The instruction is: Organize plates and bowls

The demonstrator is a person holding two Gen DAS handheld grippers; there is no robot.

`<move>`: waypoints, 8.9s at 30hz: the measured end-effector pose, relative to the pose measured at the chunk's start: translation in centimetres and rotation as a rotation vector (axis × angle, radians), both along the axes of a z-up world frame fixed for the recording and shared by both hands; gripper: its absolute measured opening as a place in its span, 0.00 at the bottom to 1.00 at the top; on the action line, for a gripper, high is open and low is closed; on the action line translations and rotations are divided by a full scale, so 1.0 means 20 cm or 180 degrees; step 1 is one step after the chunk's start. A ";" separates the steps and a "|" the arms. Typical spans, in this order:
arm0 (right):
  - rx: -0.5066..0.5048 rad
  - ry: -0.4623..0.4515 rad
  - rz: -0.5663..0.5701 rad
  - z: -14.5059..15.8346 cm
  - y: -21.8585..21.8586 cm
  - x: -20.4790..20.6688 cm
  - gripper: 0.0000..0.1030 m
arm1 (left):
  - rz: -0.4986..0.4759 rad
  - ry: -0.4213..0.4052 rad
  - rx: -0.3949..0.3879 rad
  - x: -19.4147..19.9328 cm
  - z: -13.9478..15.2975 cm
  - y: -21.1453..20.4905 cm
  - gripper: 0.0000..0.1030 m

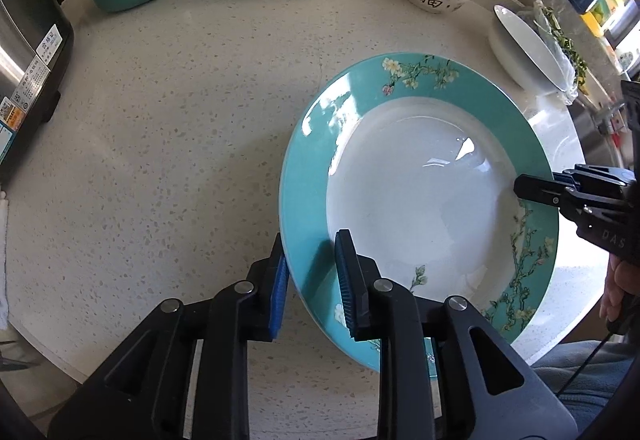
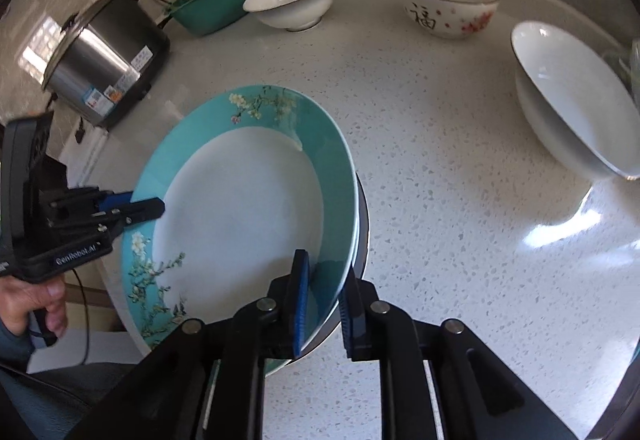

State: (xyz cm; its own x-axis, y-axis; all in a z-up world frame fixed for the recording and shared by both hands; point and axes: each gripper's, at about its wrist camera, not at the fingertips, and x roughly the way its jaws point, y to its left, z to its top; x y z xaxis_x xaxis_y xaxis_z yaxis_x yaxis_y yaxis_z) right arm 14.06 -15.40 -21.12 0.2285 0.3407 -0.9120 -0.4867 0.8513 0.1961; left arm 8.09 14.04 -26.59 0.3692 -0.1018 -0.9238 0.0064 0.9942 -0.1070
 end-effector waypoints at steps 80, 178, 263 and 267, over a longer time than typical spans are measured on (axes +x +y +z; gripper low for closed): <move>0.1031 0.0389 -0.1936 -0.03 -1.16 0.83 0.14 | -0.1059 0.0158 -0.0327 1.49 -0.01 -1.26 0.09; 0.0674 0.0445 -0.0947 0.13 0.50 1.18 0.59 | 0.0307 -0.0447 -0.0518 1.34 0.10 0.39 0.86; 0.0891 0.0634 -0.1765 0.17 -1.23 -0.16 0.13 | -0.1237 0.0181 -0.0563 0.07 0.10 -1.80 0.08; 0.0861 0.0690 -0.1663 0.10 -1.22 -0.13 0.12 | -0.1148 0.0207 -0.0445 0.12 0.04 -1.82 0.08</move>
State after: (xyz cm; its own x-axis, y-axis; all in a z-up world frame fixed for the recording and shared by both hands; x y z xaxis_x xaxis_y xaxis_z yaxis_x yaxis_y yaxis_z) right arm 11.51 -39.75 -19.07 0.2467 0.4592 -0.8534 0.0553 0.8725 0.4855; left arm 10.53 -22.34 -25.83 0.2280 -0.3410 -0.9120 0.3416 0.9052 -0.2530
